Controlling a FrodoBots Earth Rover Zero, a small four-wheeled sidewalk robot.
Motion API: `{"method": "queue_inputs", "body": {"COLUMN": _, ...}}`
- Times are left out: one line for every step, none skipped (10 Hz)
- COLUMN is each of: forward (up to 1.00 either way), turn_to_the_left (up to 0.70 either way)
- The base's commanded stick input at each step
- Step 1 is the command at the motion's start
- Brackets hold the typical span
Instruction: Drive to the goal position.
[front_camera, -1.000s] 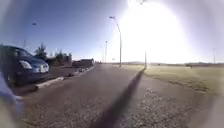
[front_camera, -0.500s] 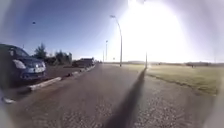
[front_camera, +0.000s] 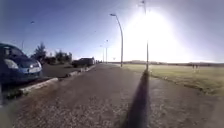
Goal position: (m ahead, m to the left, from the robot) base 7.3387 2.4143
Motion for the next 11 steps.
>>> {"method": "queue_inputs", "body": {"forward": 0.70, "turn_to_the_left": 0.00}}
{"method": "queue_inputs", "body": {"forward": 0.70, "turn_to_the_left": 0.00}}
{"method": "queue_inputs", "body": {"forward": 0.70, "turn_to_the_left": 0.00}}
{"method": "queue_inputs", "body": {"forward": 0.70, "turn_to_the_left": 0.00}}
{"method": "queue_inputs", "body": {"forward": 0.70, "turn_to_the_left": 0.00}}
{"method": "queue_inputs", "body": {"forward": 0.70, "turn_to_the_left": 0.00}}
{"method": "queue_inputs", "body": {"forward": 0.70, "turn_to_the_left": 0.00}}
{"method": "queue_inputs", "body": {"forward": 0.70, "turn_to_the_left": 0.00}}
{"method": "queue_inputs", "body": {"forward": 0.70, "turn_to_the_left": 0.00}}
{"method": "queue_inputs", "body": {"forward": 0.70, "turn_to_the_left": 0.00}}
{"method": "queue_inputs", "body": {"forward": 0.70, "turn_to_the_left": 0.00}}
